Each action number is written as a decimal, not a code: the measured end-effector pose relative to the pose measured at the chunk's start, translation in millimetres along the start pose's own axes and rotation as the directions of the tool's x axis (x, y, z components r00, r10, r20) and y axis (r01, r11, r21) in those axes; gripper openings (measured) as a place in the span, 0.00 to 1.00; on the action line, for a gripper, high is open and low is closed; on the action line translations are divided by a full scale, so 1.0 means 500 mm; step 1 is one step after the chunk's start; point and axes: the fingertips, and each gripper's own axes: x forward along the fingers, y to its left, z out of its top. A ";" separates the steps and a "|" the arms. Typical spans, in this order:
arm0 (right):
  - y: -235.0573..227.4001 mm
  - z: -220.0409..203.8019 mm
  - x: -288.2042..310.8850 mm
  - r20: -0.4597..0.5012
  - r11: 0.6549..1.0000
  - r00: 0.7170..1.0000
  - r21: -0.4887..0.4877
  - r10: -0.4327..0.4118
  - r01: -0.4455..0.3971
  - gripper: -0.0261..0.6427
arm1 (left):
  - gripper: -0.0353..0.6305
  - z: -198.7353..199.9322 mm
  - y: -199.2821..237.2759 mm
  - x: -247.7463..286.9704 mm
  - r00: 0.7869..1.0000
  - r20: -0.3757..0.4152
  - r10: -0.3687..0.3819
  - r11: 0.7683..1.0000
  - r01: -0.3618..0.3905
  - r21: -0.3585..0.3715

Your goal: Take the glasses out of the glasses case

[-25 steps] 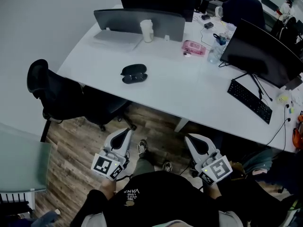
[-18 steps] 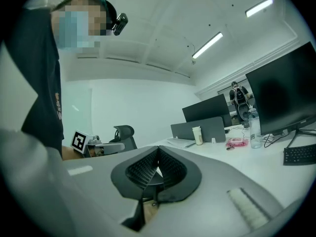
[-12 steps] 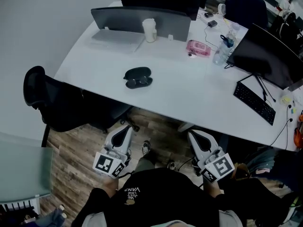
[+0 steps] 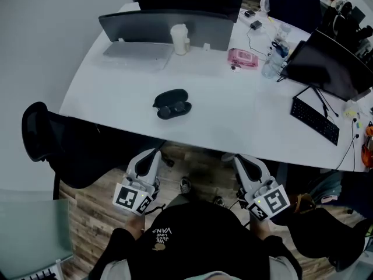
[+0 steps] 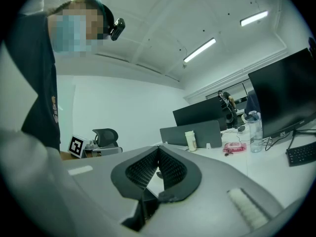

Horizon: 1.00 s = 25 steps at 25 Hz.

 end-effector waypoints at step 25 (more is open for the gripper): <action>0.024 -0.004 0.117 0.012 0.992 0.991 0.012 -0.130 0.129 0.04 | 0.06 -0.056 0.152 0.077 0.990 -0.052 -0.134 0.991 0.134 -0.005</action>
